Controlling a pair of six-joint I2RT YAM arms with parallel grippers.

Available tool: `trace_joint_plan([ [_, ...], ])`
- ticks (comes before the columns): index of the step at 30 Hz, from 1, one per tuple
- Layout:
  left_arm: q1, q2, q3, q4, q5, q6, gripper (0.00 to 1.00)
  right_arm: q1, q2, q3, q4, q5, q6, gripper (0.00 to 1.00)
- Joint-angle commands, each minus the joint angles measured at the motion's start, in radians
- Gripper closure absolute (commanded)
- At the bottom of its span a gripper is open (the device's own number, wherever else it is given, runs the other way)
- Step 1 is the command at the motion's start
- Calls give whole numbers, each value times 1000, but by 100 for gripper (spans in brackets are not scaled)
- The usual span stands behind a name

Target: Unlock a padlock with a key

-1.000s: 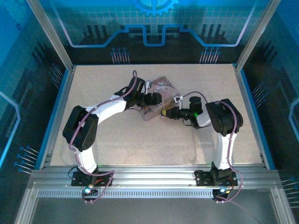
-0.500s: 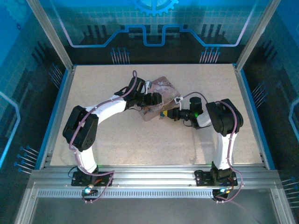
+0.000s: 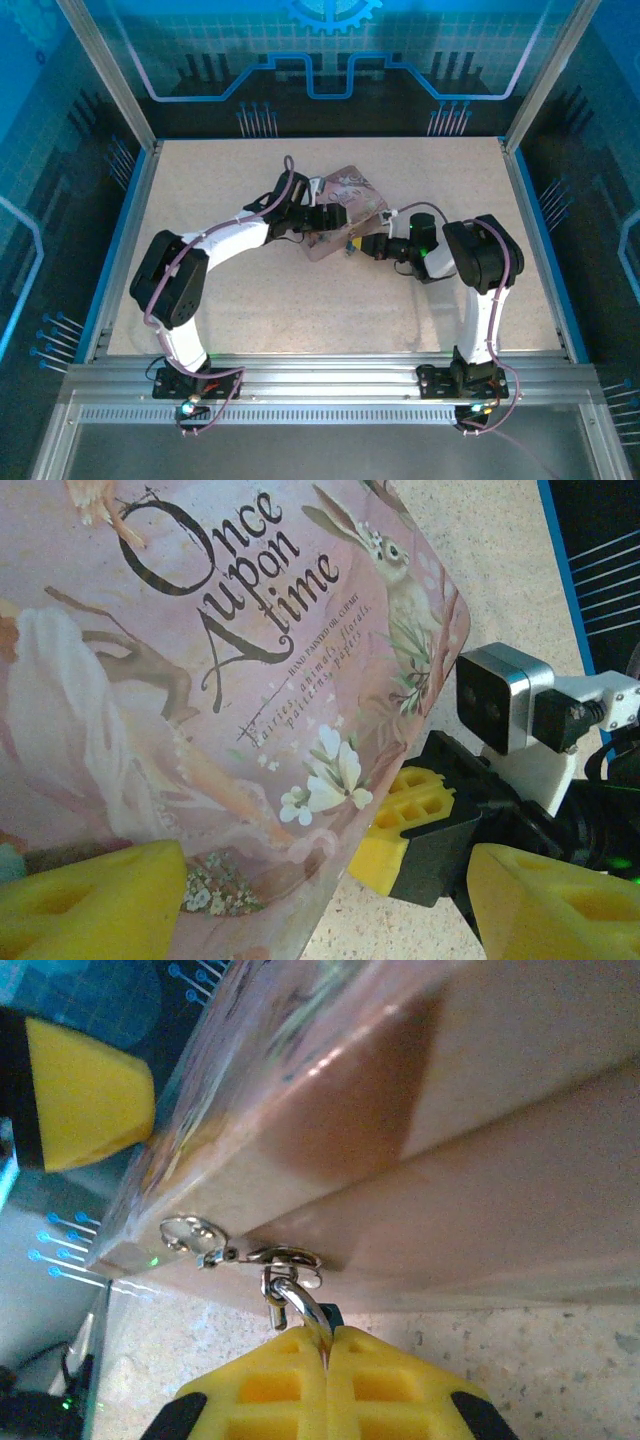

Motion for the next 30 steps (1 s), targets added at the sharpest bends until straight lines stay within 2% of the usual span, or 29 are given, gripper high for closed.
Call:
trace_joint_plan([
  [1, -16, -13, -56, -82, -30, 17, 24, -11, -47, -21, 15, 48, 90, 100],
  [12, -69, -30, -98, -75, -78, 17, 24, 0, -183, 25, -324, 168, 202, 100],
  [19, -81, -30, -124, -41, -70, 7, 24, 16, -241, 118, -643, 254, 102, 100],
  [23, -87, -25, -133, -24, -61, 1, 24, 41, -224, 177, -779, 305, 43, 100],
  [30, -86, -27, -134, -16, -56, 4, 24, 67, -187, 201, -808, 371, 34, 100],
])
